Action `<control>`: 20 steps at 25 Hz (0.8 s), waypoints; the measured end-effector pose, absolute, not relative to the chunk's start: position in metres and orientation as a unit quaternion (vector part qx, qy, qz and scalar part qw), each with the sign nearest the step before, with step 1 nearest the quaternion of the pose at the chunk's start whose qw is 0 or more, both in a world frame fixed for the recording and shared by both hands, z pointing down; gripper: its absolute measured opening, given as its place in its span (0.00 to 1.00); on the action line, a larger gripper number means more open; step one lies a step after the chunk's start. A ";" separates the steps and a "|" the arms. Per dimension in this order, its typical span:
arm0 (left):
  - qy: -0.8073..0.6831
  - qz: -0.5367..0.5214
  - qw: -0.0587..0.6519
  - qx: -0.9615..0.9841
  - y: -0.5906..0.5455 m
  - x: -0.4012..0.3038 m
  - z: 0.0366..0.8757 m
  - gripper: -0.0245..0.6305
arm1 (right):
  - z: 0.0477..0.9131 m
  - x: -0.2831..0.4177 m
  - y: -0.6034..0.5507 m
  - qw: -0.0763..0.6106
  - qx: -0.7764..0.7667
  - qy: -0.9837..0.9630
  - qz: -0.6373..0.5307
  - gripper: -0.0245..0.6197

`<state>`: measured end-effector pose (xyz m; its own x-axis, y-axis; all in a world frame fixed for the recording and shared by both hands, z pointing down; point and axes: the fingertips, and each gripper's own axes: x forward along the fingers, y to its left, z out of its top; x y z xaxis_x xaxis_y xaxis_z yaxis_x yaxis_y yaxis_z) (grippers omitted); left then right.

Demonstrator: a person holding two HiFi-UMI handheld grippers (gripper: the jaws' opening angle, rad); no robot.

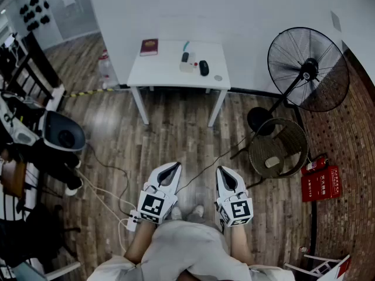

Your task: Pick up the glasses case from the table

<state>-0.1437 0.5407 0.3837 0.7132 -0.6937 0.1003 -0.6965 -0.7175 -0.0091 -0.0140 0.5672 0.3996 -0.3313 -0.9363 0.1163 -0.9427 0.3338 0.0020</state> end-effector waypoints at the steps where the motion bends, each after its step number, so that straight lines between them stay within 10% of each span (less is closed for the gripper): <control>1: -0.375 0.047 0.014 0.926 0.537 -0.145 0.384 0.07 | 0.401 -0.014 0.563 0.046 0.579 -0.813 0.034 0.04; 20: -0.378 0.054 0.024 0.924 0.433 -0.152 0.394 0.07 | 0.416 -0.028 0.460 0.086 0.567 -0.819 0.027 0.05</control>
